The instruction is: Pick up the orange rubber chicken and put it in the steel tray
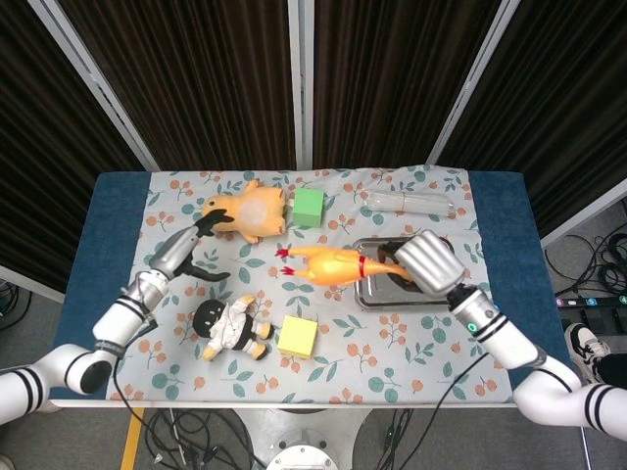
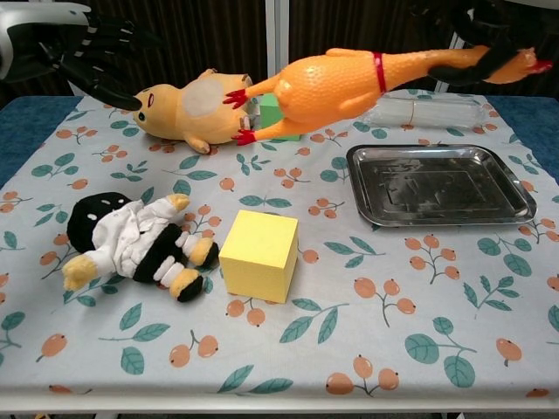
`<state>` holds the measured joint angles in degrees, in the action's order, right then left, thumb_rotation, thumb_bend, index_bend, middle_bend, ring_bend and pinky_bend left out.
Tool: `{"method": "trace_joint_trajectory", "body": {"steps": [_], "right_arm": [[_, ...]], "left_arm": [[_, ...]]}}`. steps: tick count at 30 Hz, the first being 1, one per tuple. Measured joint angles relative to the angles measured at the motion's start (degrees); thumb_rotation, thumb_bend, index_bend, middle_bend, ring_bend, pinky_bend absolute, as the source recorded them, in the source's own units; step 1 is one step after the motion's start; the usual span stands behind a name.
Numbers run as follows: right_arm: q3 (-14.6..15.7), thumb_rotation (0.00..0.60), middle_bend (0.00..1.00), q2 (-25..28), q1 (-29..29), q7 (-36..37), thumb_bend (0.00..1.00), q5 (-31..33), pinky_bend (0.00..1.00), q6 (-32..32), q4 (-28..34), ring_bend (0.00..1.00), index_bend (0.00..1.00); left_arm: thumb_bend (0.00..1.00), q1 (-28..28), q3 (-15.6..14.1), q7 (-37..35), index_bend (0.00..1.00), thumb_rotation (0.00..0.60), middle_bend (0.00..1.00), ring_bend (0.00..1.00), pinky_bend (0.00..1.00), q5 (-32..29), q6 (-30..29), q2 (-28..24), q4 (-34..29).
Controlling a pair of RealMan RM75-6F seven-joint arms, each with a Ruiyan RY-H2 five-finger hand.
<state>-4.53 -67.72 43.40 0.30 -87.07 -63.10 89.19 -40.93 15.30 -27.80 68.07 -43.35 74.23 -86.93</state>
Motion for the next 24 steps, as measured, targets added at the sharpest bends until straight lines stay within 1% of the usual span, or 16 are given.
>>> {"method": "trace_joint_trajectory", "body": {"steps": [3, 6, 11, 16, 20, 24], "right_arm": [[1.5, 0.6, 0.73, 0.8, -2.6, 6.9, 0.36, -0.3, 0.97, -1.4, -2.2, 0.7, 0.94], [2.8, 0.6, 0.73, 0.9, -4.9, 14.3, 0.36, -0.3, 0.97, -2.0, -5.8, 0.7, 0.94], [4.6, 0.6, 0.73, -0.8, -7.9, 26.2, 0.35, 0.0, 0.97, -1.5, -15.7, 0.7, 0.94], [5.7, 0.6, 0.73, -5.4, -9.2, 33.7, 0.36, -0.1, 0.97, 0.2, -26.1, 0.7, 0.94], [6.1, 0.6, 0.73, -9.8, -9.4, 40.1, 0.35, -1.0, 0.97, 1.0, -32.5, 0.7, 0.94], [6.6, 0.6, 0.73, -13.7, -9.3, 44.2, 0.35, -2.1, 0.97, 1.9, -38.4, 0.7, 0.94]], "left_arm": [[0.18, 0.9, -0.5, 0.2, 0.2, 0.6, 0.13, 0.1, 0.22, -0.5, -0.5, -0.6, -0.3], [0.18, 1.4, -1.0, 0.2, 0.2, 0.6, 0.13, 0.1, 0.22, -0.8, -0.6, -0.8, -0.3], [0.17, 1.6, -1.2, 0.7, 0.2, 0.6, 0.13, 0.1, 0.22, -1.7, -0.5, -0.7, 0.1], [0.17, 1.2, -1.2, 1.8, 0.2, 0.6, 0.13, 0.1, 0.22, -3.2, 0.3, -0.5, 0.2], [0.17, 1.0, -1.1, 3.1, 0.2, 0.6, 0.13, 0.1, 0.22, -4.8, 0.6, -0.3, 0.4], [0.17, 0.7, -0.9, 4.2, 0.2, 0.6, 0.13, 0.1, 0.22, -6.5, 0.9, 0.0, 0.7]]}}
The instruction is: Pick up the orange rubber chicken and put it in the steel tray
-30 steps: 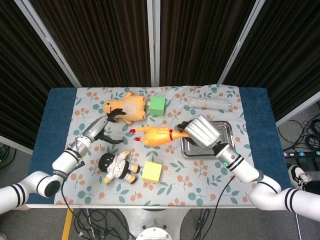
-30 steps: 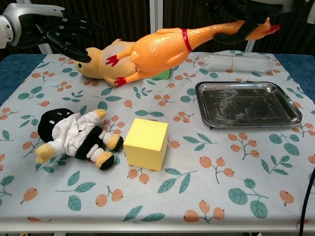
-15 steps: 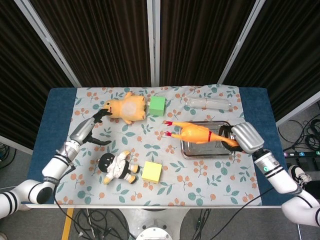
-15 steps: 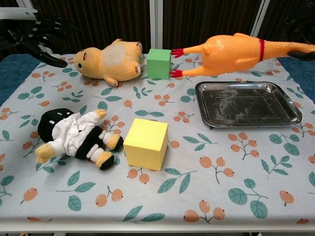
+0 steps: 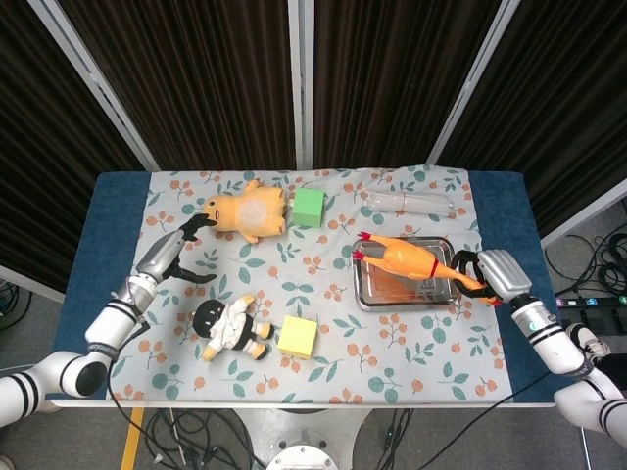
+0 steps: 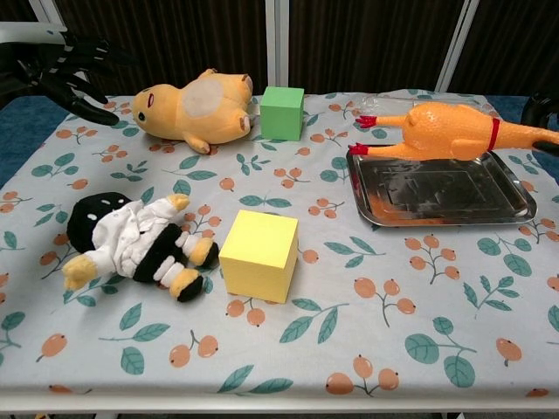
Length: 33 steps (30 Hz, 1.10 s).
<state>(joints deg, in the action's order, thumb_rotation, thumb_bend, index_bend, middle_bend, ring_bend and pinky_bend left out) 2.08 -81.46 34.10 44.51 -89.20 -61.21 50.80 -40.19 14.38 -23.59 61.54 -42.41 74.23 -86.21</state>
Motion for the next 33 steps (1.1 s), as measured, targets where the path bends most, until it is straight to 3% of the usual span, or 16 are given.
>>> {"method": "trace_joint_trajectory", "body": {"steps": [5, 12, 17, 25, 28, 33], "right_arm": [[0.3, 0.6, 0.73, -4.4, 0.7, 2.9, 0.34, -1.0, 0.93, 1.6, -6.3, 0.7, 0.94], [1.0, 0.6, 0.73, -8.4, 1.1, 4.9, 0.32, -1.4, 0.8, 4.2, -12.5, 0.61, 0.89], [1.9, 0.6, 0.6, -9.7, 1.1, 5.0, 0.17, -2.1, 0.59, 5.7, -15.1, 0.46, 0.66], [2.4, 0.6, 0.26, -9.6, 0.9, 3.2, 0.0, -2.1, 0.33, 6.9, -14.6, 0.16, 0.1], [2.4, 0.6, 0.17, -8.6, 0.9, 2.1, 0.0, -1.9, 0.25, 7.3, -13.3, 0.07, 0.0], [2.2, 0.6, 0.1, -6.0, 0.7, 0.4, 0.0, -1.3, 0.21, 8.0, -9.4, 0.0, 0.0]], "left_arm": [[0.17, -0.3, 0.3, 0.7, 0.2, 0.6, 0.13, 0.1, 0.22, -1.4, 0.8, 0.3, 0.2], [0.17, -0.1, 0.3, 0.6, 0.2, 0.6, 0.13, 0.1, 0.22, -1.8, 1.4, 0.2, 0.4], [0.17, 0.0, 0.5, 0.4, 0.2, 0.6, 0.13, 0.1, 0.22, -1.8, 1.6, 0.3, 0.5], [0.17, 0.3, 0.7, 0.4, 0.2, 0.6, 0.13, 0.1, 0.22, -1.4, 1.3, 0.2, 0.2], [0.17, 0.6, 0.7, 0.3, 0.2, 0.6, 0.13, 0.1, 0.22, -1.1, 1.1, 0.0, 0.0], [0.17, 0.7, 0.5, 1.2, 0.2, 0.6, 0.13, 0.1, 0.22, -0.9, 0.8, -0.2, 0.2]]}}
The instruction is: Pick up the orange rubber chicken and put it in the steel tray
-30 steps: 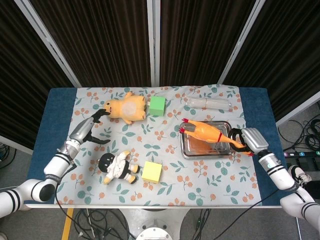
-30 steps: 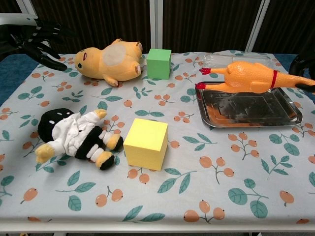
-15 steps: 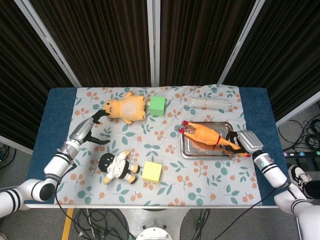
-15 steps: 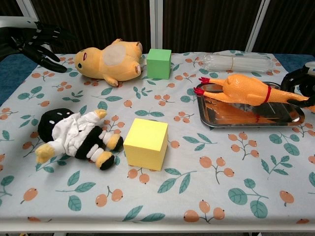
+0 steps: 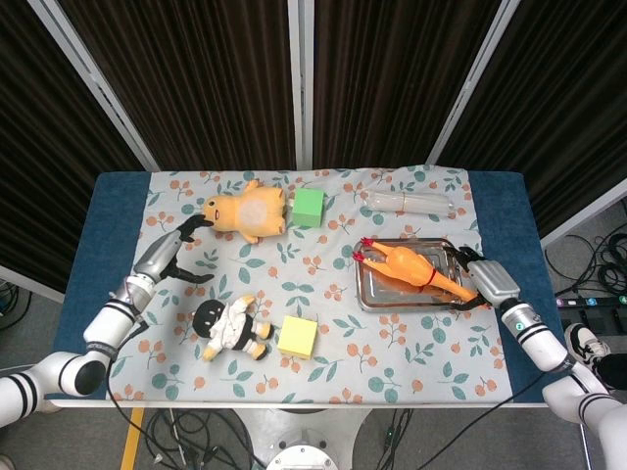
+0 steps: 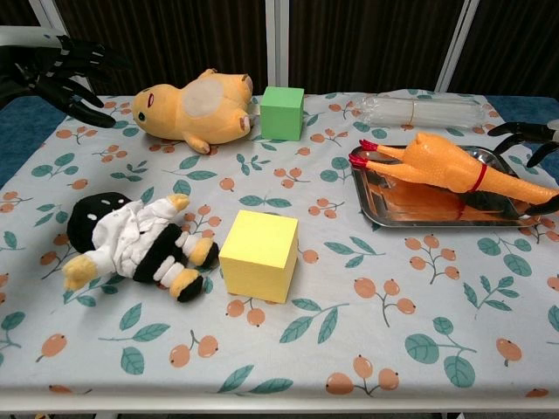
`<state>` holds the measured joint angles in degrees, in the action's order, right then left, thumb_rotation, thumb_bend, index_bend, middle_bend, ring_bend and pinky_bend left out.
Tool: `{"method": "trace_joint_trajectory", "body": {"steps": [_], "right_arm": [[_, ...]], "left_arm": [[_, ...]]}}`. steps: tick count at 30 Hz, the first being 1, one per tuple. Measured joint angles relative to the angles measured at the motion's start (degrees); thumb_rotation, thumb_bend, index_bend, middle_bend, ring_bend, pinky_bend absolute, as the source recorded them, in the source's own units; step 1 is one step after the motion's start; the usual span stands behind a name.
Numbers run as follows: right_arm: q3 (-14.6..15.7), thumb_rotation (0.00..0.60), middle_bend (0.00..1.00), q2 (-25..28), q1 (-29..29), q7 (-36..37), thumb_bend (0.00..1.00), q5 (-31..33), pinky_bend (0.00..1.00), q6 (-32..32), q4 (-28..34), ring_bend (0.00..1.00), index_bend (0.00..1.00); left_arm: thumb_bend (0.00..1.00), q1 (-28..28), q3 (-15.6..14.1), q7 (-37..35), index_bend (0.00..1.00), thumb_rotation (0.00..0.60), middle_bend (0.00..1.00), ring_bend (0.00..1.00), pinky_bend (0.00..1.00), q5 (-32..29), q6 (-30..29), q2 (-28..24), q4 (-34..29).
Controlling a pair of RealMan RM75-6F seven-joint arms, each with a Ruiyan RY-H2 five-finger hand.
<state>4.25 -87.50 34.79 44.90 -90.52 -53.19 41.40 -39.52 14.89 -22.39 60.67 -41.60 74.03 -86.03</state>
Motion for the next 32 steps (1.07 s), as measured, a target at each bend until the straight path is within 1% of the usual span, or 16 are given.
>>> {"method": "trace_joint_trajectory", "body": {"steps": [3, 5, 9, 11, 14, 17, 19, 21, 23, 26, 28, 32], "right_arm": [[-0.6, 0.6, 0.09, 2.0, -0.5, -1.4, 0.0, 0.5, 0.21, -1.3, 2.8, 0.0, 0.0], [-1.1, 0.6, 0.11, 3.9, -1.1, -2.3, 0.0, 0.8, 0.21, -3.3, 5.0, 0.01, 0.0], [-2.3, 0.6, 0.21, 9.3, -2.8, -6.0, 0.0, 1.5, 0.2, -7.7, 11.5, 0.09, 0.0], [-3.0, 0.6, 0.28, 12.5, -4.1, -9.7, 0.03, 2.3, 0.22, -10.0, 15.8, 0.14, 0.04], [-3.9, 0.6, 0.33, 17.3, -6.5, -17.0, 0.09, 3.8, 0.25, -13.5, 22.9, 0.18, 0.13], [-4.5, 0.6, 0.32, 22.1, -9.6, -24.2, 0.11, 5.7, 0.26, -17.2, 31.1, 0.18, 0.15], [-4.7, 0.6, 0.27, 25.3, -12.6, -27.8, 0.11, 7.1, 0.26, -20.3, 36.6, 0.17, 0.15], [-4.8, 0.6, 0.24, 27.1, -15.3, -30.2, 0.11, 7.9, 0.26, -23.5, 40.0, 0.16, 0.14], [-4.8, 0.6, 0.23, 28.3, -18.4, -32.0, 0.11, 8.5, 0.26, -27.3, 42.1, 0.15, 0.12], [-4.5, 0.6, 0.23, 29.0, -22.5, -33.5, 0.11, 8.6, 0.26, -31.9, 44.2, 0.15, 0.12], [-4.1, 0.6, 0.24, 29.2, -24.9, -34.2, 0.11, 8.1, 0.26, -34.3, 45.6, 0.15, 0.12], [-3.3, 0.6, 0.24, 29.1, -27.8, -35.4, 0.11, 6.7, 0.26, -37.1, 48.1, 0.15, 0.12]], "left_arm": [[0.17, 0.4, -0.1, 1.0, 0.2, 0.6, 0.13, 0.1, 0.22, 0.5, -1.5, -0.4, -0.2], [0.17, 1.0, -0.3, 1.9, 0.2, 0.6, 0.13, 0.1, 0.22, 1.2, -3.3, -1.1, -0.7], [0.17, 2.8, -1.3, 5.1, 0.2, 0.6, 0.13, 0.1, 0.22, 2.6, -6.9, -3.3, -1.6], [0.17, 4.0, -2.0, 7.4, 0.2, 0.6, 0.13, 0.1, 0.22, 3.1, -9.2, -4.3, -2.0], [0.17, 5.9, -3.1, 11.6, 0.2, 0.6, 0.13, 0.1, 0.22, 3.8, -13.4, -5.1, -2.1], [0.17, 8.3, -4.4, 16.6, 0.2, 0.6, 0.13, 0.1, 0.22, 4.6, -19.1, -5.2, -1.9], [0.17, 10.0, -5.3, 19.6, 0.2, 0.6, 0.13, 0.1, 0.21, 5.3, -23.2, -5.1, -1.7], [0.17, 12.5, -6.5, 22.8, 0.2, 0.6, 0.13, 0.1, 0.21, 6.4, -27.9, -5.1, -1.5], [0.17, 15.5, -8.1, 25.3, 0.2, 0.6, 0.13, 0.1, 0.21, 7.8, -32.2, -5.1, -1.5], [0.17, 19.9, -10.6, 27.7, 0.2, 0.6, 0.13, 0.1, 0.21, 9.8, -37.1, -5.3, -2.8], [0.17, 22.2, -11.9, 28.4, 0.2, 0.6, 0.13, 0.1, 0.21, 10.9, -39.5, -5.4, -4.3], [0.17, 26.6, -14.1, 30.4, 0.2, 0.6, 0.13, 0.1, 0.21, 12.9, -44.2, -5.4, -8.0]]}}
